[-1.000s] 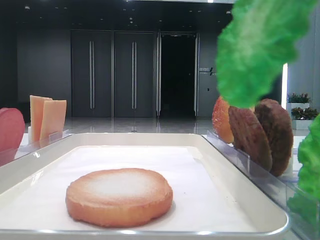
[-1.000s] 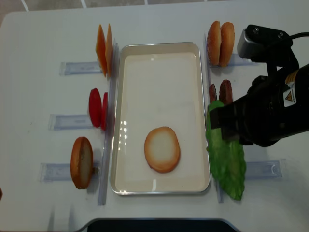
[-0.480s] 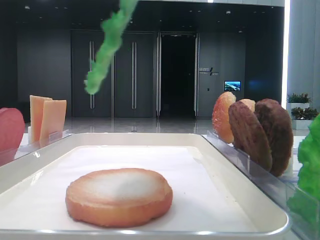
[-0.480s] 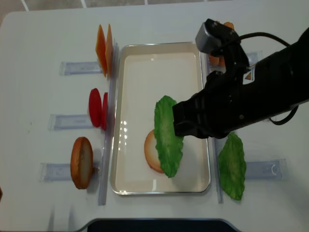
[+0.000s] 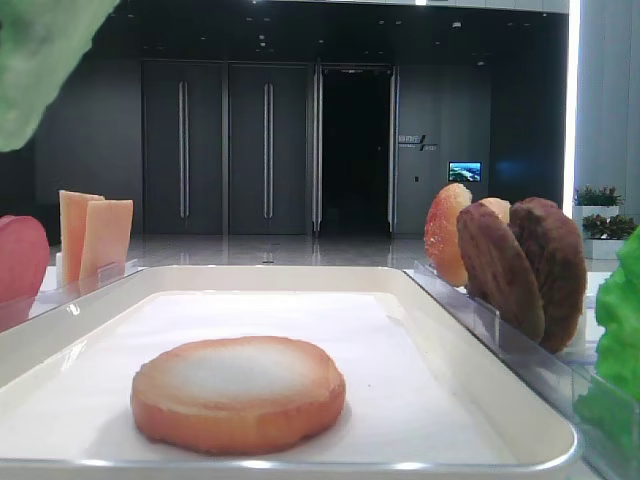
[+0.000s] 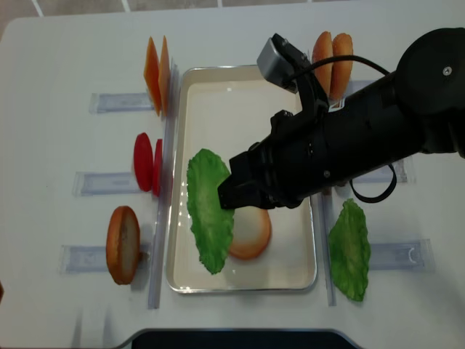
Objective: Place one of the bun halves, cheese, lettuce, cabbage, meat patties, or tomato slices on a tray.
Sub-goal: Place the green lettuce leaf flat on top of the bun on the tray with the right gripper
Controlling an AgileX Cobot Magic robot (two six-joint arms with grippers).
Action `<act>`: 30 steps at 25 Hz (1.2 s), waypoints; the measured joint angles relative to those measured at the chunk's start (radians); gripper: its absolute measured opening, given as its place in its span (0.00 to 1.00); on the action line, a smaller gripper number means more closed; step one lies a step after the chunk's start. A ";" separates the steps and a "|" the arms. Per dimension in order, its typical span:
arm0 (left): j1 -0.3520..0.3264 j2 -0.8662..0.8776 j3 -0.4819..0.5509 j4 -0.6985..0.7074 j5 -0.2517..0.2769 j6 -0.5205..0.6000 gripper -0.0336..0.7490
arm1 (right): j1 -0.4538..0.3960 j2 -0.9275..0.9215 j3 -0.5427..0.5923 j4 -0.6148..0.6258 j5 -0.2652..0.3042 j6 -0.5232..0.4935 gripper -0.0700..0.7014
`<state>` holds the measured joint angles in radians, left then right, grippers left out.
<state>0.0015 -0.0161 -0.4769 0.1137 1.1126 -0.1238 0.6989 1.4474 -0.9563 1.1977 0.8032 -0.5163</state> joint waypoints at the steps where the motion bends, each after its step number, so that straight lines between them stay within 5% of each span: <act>1: 0.000 0.000 0.000 0.001 0.000 0.000 0.56 | 0.000 0.007 0.000 0.010 0.003 -0.021 0.16; 30: 0.000 0.000 0.000 0.001 0.000 0.000 0.56 | -0.036 0.223 0.000 0.104 0.023 -0.239 0.16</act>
<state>0.0015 -0.0161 -0.4769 0.1143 1.1126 -0.1238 0.6628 1.6700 -0.9563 1.3021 0.8259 -0.7556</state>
